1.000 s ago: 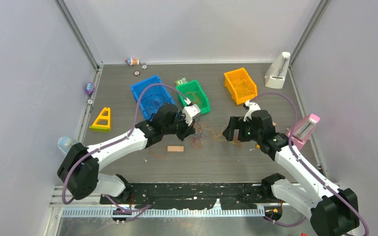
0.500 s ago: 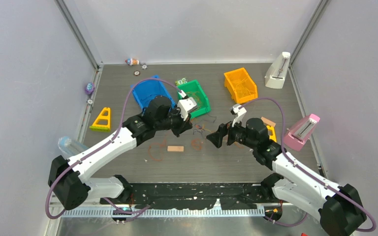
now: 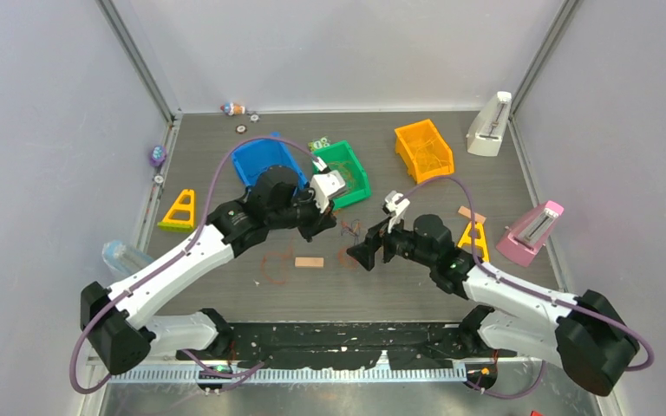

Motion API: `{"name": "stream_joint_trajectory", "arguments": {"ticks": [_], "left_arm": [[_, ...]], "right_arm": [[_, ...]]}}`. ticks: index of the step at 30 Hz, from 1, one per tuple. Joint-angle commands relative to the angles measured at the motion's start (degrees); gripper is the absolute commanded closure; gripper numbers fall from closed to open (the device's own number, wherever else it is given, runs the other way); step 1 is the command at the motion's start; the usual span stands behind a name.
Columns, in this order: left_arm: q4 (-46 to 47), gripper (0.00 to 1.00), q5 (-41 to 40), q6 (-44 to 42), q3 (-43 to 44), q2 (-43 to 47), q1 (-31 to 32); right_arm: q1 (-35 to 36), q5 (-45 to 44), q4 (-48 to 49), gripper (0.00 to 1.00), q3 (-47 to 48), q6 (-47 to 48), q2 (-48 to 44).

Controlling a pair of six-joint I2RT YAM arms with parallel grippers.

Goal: Untangle the cables
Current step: Untie the cable.

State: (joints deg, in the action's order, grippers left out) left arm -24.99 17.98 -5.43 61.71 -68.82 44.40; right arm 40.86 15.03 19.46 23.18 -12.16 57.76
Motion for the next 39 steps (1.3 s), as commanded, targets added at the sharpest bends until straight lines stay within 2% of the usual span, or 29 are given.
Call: {"name": "stream_joint_trajectory", "arguments": {"ticks": [1,3,5,7,8,9,10,12,14,17,19,23,26,28,30,31,32,33,35,39], "left_arm": [[0.02,1.00,1.14,-0.92,3.00,3.45,0.42],[0.18,1.00,1.14,-0.81,3.57,4.21,0.42],[0.99,1.00,-0.68,-0.07,3.82,5.18,0.42],[1.96,1.00,-5.92,1.49,4.05,6.52,0.34],[2.12,1.00,-9.93,2.80,4.21,7.16,0.18],[2.02,1.00,-12.98,4.15,4.53,7.69,-0.31],[1.87,1.00,-15.39,4.94,4.91,8.52,-1.12],[1.53,1.00,-20.53,8.15,4.89,9.98,-3.33],[1.53,1.00,-23.33,11.46,3.92,11.67,-6.81],[2.62,1.00,-23.77,16.60,0.85,15.15,-13.43],[3.94,1.00,-23.75,18.91,-1.53,17.52,-16.68],[4.71,1.00,-25.69,19.94,-3.82,20.36,-18.20],[6.30,1.00,-22.21,20.13,-4.88,20.95,-18.19],[5.30,1.00,-21.19,20.12,-4.54,20.49,-18.15],[3.41,1.00,-21.14,19.87,-3.87,19.56,-18.21],[2.39,1.00,-21.14,19.76,-3.58,19.18,-18.21],[1.51,1.00,-21.14,19.85,-3.54,18.87,-18.17],[0.36,1.00,-21.14,20.11,-3.69,18.51,-18.19],[-1.97,1.00,-20.80,20.92,-4.27,17.61,-18.16],[-5.54,1.00,-20.88,22.45,-7.14,16.75,-18.14]], "right_arm": [[2.73,-3.85,5.60,0.03,4.33,2.06,4.85],[3.80,-6.83,3.88,0.01,6.62,1.80,9.60],[4.36,-10.38,1.79,0.06,8.47,0.16,13.00],[4.35,-13.79,-0.38,0.25,9.14,-2.53,15.12],[4.33,-15.51,-1.60,0.45,8.80,-4.61,15.37],[4.34,-18.13,-2.22,0.54,7.78,-5.58,15.26],[4.33,-19.44,-3.53,0.69,7.06,-7.59,14.92],[4.04,-23.67,-6.49,0.84,4.85,-10.37,12.92],[3.41,-28.20,-11.07,0.88,3.09,-12.63,9.18],[-0.14,-33.46,-17.65,0.88,1.48,-15.09,5.19],[-4.14,-32.01,-22.75,0.88,1.42,-17.17,2.67],[-12.20,-32.43,-30.79,0.92,2.85,-22.47,-1.41],[-14.62,-33.51,-32.72,0.93,3.51,-22.39,-5.06],[-14.66,-33.09,-32.45,0.92,3.95,-20.82,-6.86],[-14.67,-31.62,-32.39,0.81,4.81,-18.91,-7.81],[-14.67,-30.93,-32.32,0.51,5.64,-17.07,-7.91],[-14.67,-29.22,-32.35,0.35,6.04,-16.25,-7.74],[-14.67,-28.63,-33.14,0.12,7.09,-15.07,-7.48],[-14.67,-27.20,-34.42,0.02,8.75,-13.59,-6.40],[-14.60,-21.83,-35.49,0.05,11.74,-10.04,-3.44]]}}
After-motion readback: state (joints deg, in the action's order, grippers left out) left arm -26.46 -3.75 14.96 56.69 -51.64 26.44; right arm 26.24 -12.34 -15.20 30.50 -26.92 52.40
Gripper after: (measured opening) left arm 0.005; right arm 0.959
